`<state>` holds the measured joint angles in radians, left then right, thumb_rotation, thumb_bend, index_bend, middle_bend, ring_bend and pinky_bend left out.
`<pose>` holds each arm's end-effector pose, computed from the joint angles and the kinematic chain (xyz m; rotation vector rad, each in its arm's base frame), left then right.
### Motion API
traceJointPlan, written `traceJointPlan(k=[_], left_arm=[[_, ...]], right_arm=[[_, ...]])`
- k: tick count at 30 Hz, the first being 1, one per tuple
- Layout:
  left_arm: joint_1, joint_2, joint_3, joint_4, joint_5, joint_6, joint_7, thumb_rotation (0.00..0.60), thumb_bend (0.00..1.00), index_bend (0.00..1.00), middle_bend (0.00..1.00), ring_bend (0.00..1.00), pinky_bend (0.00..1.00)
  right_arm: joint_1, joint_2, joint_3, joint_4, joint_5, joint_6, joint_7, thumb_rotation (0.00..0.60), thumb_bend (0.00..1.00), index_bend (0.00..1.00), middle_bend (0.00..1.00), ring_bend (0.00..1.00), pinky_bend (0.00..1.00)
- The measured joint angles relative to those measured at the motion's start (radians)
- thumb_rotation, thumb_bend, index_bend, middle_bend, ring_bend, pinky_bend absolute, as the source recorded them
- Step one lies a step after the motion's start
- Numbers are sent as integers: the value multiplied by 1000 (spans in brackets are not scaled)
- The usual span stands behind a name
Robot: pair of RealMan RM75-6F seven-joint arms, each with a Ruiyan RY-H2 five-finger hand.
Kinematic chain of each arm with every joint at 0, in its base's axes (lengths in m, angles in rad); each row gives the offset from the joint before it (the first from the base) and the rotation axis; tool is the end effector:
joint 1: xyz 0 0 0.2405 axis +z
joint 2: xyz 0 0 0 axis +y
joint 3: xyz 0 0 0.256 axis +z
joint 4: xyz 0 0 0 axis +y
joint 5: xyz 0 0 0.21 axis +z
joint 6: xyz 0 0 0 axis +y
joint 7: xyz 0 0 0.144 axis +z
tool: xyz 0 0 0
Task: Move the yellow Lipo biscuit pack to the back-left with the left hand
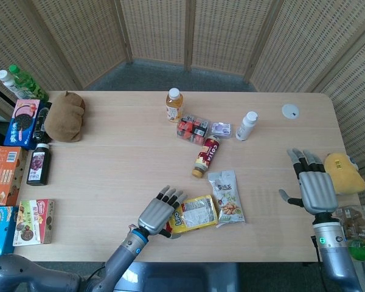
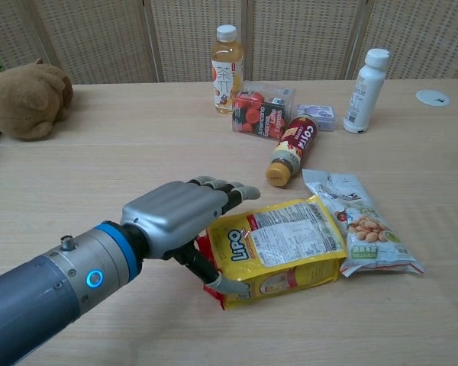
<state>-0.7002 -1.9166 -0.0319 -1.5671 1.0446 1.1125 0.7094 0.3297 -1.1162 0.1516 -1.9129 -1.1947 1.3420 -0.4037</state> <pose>-0.0841 0.2282 -0.1224 -2.0751 -0.9762 -0.8883 -0.2287 -0.2538 0.1378 1.4463 -0.8917 0.8464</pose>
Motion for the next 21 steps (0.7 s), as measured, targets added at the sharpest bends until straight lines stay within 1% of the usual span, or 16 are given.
traceJointPlan(k=[7, 12, 17, 21], left_arm=[[27, 47, -11, 5, -33, 17, 7, 387, 0, 0, 0, 0, 0], [37, 78, -23, 13, -53, 11, -9, 385, 0, 0, 0, 0, 0], [36, 83, -30, 10, -9, -3, -68, 383, 0, 0, 0, 0, 0], [31, 90, -26, 4, 60, -32, -137, 356, 0, 0, 0, 0, 0]], right_arm=[[2, -4, 1, -3, -9, -4, 6, 528, 249, 0, 88, 0, 0], [4, -6, 4, -8, -11, -4, 5, 530, 248, 0, 89, 0, 0], [2, -3, 4, -14, -14, -2, 6, 529, 248, 0, 89, 0, 0], [-5, 7, 5, -20, -16, 10, 7, 528, 247, 0, 88, 0, 0]])
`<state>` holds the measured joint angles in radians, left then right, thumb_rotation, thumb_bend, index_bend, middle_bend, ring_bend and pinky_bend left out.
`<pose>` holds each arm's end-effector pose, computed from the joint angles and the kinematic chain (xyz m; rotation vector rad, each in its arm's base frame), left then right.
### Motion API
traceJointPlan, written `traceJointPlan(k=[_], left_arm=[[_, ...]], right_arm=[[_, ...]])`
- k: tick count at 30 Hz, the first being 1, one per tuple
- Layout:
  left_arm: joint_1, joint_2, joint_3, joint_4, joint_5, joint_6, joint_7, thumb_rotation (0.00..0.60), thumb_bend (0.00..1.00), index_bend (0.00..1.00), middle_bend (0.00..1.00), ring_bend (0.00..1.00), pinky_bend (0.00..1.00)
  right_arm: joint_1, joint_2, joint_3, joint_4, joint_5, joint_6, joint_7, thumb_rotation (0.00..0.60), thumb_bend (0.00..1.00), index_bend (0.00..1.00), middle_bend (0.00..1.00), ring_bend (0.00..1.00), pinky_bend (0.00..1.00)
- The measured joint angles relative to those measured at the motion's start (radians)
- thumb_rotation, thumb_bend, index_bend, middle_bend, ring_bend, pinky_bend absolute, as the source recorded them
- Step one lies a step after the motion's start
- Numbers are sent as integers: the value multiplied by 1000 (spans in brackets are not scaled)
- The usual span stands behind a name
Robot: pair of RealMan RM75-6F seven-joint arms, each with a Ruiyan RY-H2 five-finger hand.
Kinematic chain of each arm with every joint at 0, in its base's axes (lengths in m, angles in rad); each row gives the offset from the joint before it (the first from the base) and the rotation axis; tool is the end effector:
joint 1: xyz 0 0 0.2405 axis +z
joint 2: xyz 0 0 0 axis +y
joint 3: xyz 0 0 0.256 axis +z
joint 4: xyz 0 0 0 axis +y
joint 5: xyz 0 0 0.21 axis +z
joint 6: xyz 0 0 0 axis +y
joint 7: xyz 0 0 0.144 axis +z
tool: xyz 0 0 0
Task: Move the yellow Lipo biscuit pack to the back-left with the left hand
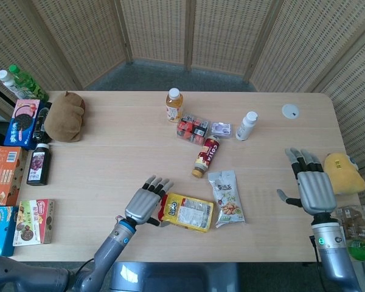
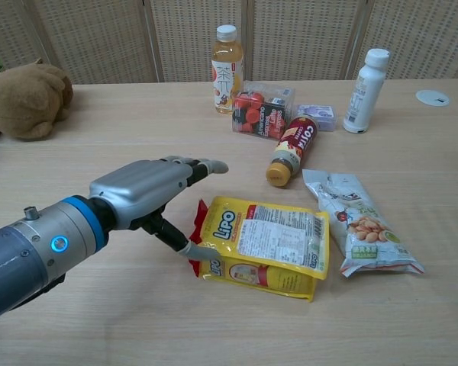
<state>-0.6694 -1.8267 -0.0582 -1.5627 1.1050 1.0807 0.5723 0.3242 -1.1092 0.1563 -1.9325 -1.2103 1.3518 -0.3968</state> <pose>-0.1052 0.2484 -0.1007 -2.0097 -1.0319 -0.9359 -0.2235 -0.2521 0.1404 1.4425 -0.8906 0.8735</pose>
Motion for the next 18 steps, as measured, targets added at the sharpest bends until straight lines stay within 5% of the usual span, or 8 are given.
traceJointPlan(k=[14, 18], left_arm=[[-51, -56, -4, 71, 5, -108, -17, 356, 0, 0, 0, 0, 0], [-63, -91, -14, 109, 0, -119, -10, 514, 0, 11, 11, 105, 44]], right_arm=[[-12, 13, -1, -19, -9, 8, 14, 529, 248, 0, 89, 0, 0], [-16, 18, -1, -27, -11, 13, 16, 531, 247, 0, 89, 0, 0]])
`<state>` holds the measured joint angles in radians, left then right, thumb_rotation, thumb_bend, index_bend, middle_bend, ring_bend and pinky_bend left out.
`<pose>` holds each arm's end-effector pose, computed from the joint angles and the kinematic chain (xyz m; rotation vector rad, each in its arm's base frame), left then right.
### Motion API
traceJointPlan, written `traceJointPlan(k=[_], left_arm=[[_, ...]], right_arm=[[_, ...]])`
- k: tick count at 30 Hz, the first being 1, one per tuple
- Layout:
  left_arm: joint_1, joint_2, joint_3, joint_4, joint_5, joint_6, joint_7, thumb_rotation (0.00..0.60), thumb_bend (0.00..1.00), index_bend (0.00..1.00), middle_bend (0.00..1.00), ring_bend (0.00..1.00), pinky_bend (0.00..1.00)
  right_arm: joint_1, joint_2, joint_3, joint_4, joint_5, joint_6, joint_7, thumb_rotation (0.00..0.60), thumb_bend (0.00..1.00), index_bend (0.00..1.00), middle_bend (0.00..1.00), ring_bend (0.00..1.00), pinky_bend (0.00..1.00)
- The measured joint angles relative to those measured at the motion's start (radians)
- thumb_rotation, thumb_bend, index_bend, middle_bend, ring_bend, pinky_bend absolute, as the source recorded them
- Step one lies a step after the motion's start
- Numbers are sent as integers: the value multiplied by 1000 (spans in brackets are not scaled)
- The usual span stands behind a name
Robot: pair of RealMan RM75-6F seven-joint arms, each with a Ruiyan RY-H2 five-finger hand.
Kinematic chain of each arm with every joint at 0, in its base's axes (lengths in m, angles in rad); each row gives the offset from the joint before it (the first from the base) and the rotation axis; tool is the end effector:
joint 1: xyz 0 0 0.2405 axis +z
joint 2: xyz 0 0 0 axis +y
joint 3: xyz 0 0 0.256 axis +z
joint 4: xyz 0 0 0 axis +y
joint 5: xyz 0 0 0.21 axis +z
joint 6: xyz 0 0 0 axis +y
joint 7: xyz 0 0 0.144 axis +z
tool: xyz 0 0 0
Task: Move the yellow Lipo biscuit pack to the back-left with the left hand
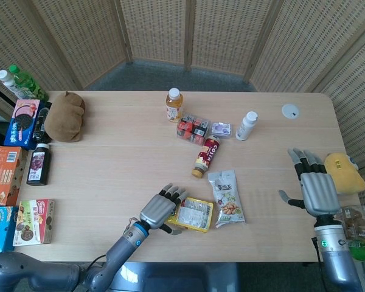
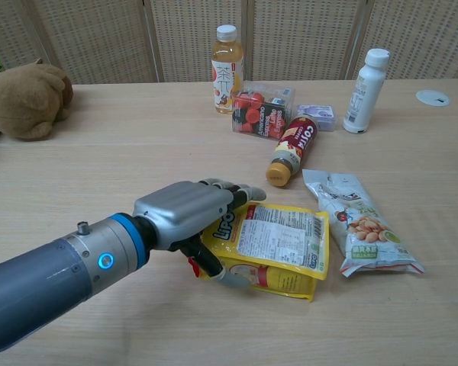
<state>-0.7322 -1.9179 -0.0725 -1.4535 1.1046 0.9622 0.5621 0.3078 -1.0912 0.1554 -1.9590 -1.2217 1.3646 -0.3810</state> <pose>-0.0860 0.2465 -0.1354 -2.1454 -1.0128 -0.9153 -0.2218 -0.2468 0.1453 1.4285 -0.9039 0.8909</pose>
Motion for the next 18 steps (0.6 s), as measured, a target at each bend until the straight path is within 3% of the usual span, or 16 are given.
traceJointPlan(k=[2, 4, 7, 10, 18], left_arm=[[1, -10, -3, 9, 11, 8, -10, 587, 27, 104, 83, 282, 210], [4, -18, -5, 17, 22, 16, -27, 600, 101, 285, 212, 435, 397], [8, -32, -5, 41, 43, 26, -40, 600, 156, 449, 379, 571, 505], [14, -41, -7, 52, 50, 39, -46, 600, 194, 532, 468, 659, 610], [41, -23, -26, 45, 102, 95, -130, 600, 203, 563, 510, 681, 633]], right_arm=[[-2, 2, -1, -3, 0, 2, 0, 529, 246, 0, 89, 0, 0], [-4, 4, 0, -6, 0, 2, 4, 530, 247, 0, 90, 0, 0], [-5, 5, 1, -7, -2, 4, 9, 532, 248, 0, 91, 0, 0], [-5, 5, 1, -7, -1, 1, 10, 530, 247, 0, 93, 0, 0], [0, 5, 4, -9, 5, -6, 0, 530, 248, 0, 94, 0, 0]])
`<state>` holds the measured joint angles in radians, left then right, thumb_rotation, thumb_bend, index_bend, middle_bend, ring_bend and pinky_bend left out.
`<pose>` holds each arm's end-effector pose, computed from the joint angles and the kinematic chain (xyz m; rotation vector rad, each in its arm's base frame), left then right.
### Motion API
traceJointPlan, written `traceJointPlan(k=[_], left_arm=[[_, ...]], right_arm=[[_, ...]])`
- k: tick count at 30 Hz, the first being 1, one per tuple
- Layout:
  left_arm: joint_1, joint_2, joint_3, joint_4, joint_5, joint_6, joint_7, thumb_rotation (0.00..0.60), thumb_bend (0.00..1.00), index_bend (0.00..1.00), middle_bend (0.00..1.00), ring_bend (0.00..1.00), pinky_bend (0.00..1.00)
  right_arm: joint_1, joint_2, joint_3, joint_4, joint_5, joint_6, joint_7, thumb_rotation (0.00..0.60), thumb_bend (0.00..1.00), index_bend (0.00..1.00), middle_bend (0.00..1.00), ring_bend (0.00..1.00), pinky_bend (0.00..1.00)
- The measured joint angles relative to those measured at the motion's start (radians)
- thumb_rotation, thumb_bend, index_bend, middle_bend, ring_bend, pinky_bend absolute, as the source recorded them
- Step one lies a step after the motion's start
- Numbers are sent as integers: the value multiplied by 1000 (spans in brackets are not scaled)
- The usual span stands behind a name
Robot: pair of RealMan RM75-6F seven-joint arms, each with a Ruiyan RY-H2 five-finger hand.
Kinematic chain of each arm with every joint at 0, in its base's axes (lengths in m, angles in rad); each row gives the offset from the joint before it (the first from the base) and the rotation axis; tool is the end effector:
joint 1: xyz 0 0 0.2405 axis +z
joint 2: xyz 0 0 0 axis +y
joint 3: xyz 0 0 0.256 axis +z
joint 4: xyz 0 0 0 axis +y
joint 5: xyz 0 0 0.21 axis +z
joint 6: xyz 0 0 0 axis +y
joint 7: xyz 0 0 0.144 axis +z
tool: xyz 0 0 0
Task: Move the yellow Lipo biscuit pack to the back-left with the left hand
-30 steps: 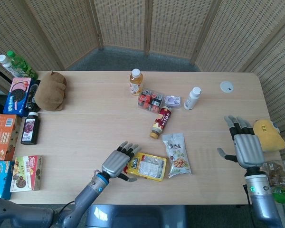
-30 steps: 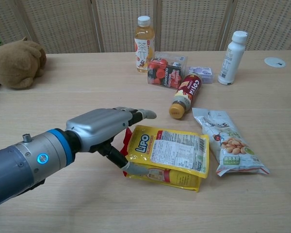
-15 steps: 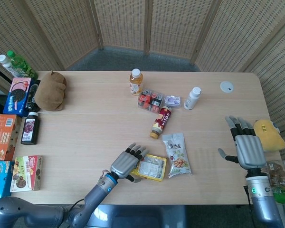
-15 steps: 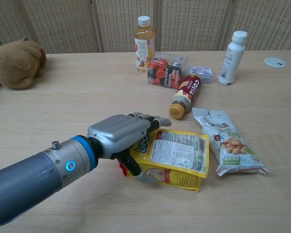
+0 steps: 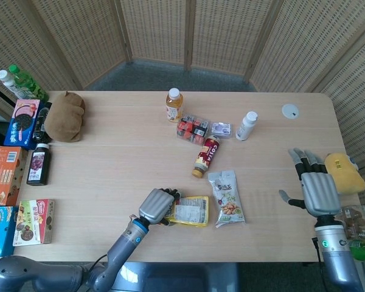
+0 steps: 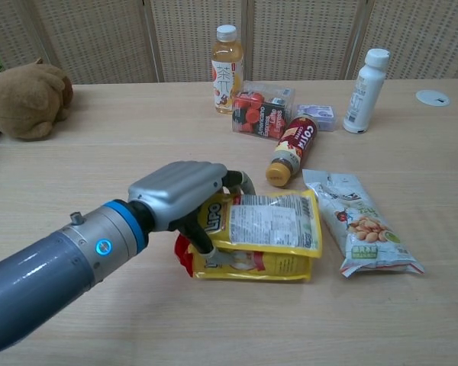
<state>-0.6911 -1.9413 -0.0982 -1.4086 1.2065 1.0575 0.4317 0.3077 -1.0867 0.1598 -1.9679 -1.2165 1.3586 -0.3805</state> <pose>-0.0852 0.2562 -0.1242 -1.9952 -1.0548 -1.0739 -0.2205 -0.2470 0.1458 1.4286 -0.9122 0.8928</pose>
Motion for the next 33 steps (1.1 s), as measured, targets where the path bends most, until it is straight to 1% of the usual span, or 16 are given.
traceJointPlan(k=[6, 12, 18, 22, 25, 33], left_arm=[[35, 99, -19, -80, 36, 50, -77, 600, 195, 563, 512, 681, 633], [78, 239, -43, -200, 64, 116, -115, 600, 184, 562, 511, 682, 633], [116, 376, -89, -323, 80, 184, -138, 600, 182, 561, 511, 682, 631], [121, 449, -143, -392, 89, 208, -153, 600, 177, 561, 513, 681, 629], [108, 478, -185, -423, 94, 216, -140, 600, 176, 561, 512, 681, 628], [38, 507, -312, -462, 79, 223, -114, 600, 171, 561, 516, 682, 623]], right_arm=[[10, -11, 2, 12, 9, -15, -2, 527, 249, 0, 96, 0, 0], [21, -29, 3, 36, 14, -31, -5, 531, 248, 0, 96, 0, 0], [29, -48, 3, 64, 20, -38, -7, 530, 248, 0, 95, 0, 0], [32, -58, 3, 80, 21, -44, 1, 530, 248, 0, 96, 0, 0], [32, -61, 1, 89, 17, -47, 11, 531, 247, 0, 96, 0, 0], [14, -58, -9, 93, 0, -30, 34, 529, 248, 0, 96, 0, 0]])
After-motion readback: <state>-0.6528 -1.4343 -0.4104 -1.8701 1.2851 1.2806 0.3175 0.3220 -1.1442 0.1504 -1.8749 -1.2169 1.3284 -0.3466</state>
